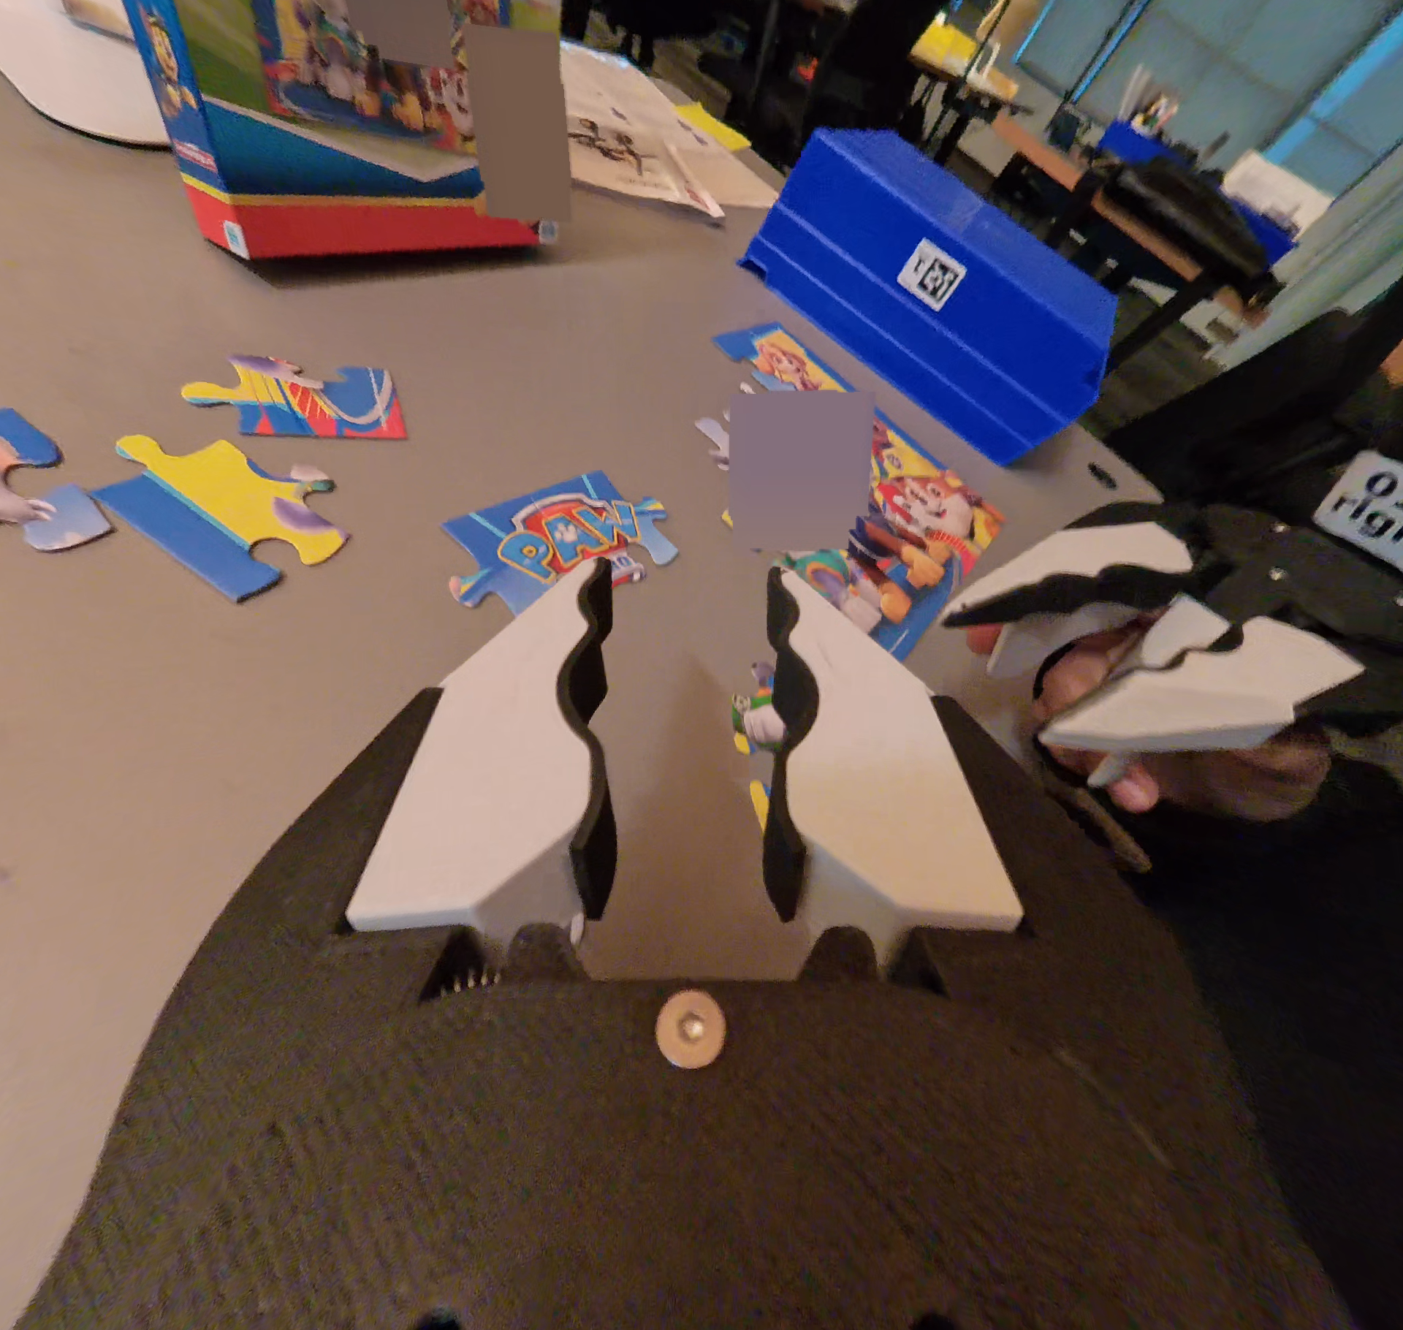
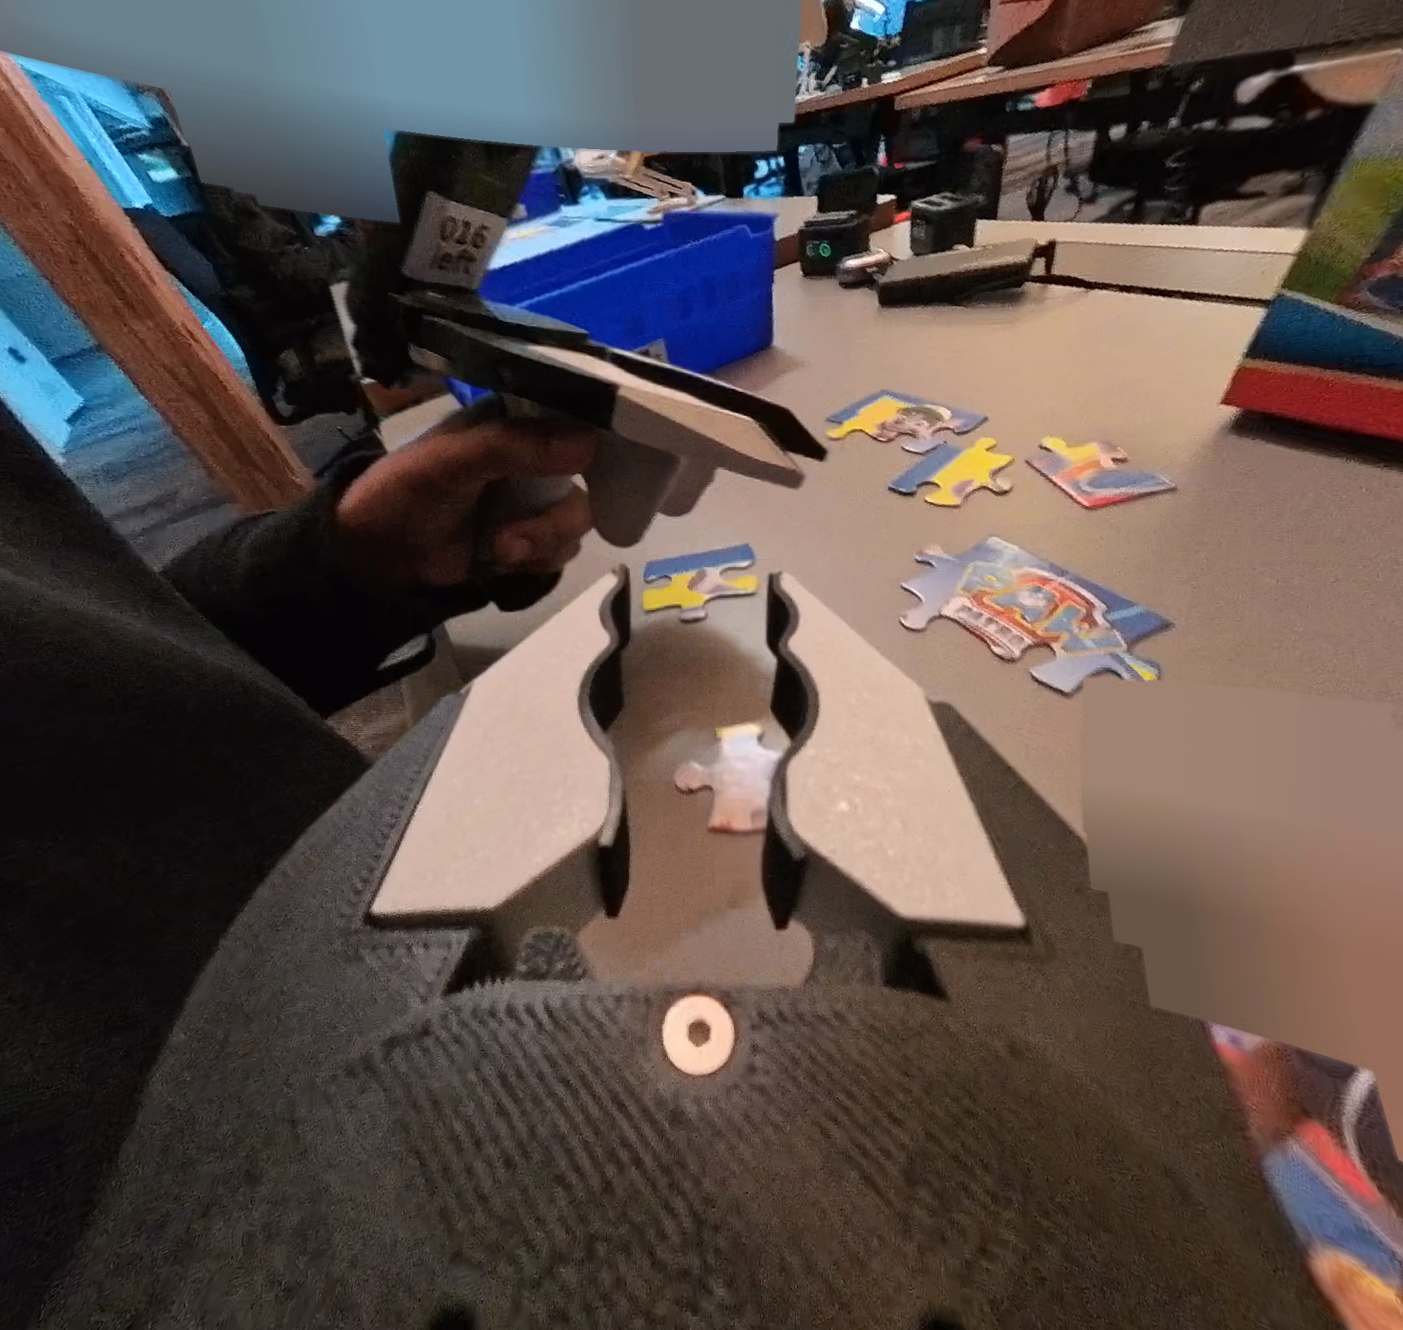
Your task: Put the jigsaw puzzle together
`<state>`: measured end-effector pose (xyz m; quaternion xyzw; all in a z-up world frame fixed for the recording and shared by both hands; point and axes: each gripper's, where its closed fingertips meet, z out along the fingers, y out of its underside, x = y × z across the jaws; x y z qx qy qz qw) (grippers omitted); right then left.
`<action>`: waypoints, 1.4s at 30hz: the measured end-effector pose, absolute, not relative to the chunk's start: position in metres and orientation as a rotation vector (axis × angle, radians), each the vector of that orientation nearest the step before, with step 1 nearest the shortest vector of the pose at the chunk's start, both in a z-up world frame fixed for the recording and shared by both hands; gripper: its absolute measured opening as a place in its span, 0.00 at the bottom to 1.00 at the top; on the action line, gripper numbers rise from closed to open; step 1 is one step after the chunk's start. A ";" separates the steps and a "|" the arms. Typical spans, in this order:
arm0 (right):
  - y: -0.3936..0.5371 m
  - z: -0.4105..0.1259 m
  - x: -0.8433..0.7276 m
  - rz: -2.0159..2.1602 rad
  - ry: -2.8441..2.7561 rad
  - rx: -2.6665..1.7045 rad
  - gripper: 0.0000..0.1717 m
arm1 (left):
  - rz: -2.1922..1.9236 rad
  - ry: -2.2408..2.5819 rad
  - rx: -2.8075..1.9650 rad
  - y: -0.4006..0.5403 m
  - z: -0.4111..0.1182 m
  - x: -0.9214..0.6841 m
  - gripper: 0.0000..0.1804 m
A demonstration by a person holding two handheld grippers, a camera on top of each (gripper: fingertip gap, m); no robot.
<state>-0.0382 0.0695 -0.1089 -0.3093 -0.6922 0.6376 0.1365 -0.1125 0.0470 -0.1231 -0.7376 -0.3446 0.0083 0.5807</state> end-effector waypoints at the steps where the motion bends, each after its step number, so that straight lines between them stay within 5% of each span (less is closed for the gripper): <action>1: 0.077 -0.114 -0.037 1.807 -1.993 -0.911 0.20 | 0.041 -0.800 -1.743 0.045 -0.127 -0.107 0.21; 23: 0.079 -0.199 -0.032 1.302 -2.349 -1.175 0.48 | -0.116 -0.709 -1.978 0.056 -0.188 -0.026 0.25; 42: 0.086 -0.209 -0.051 1.011 -2.417 -1.058 0.41 | -0.190 -0.695 -1.699 0.032 -0.149 -0.048 0.22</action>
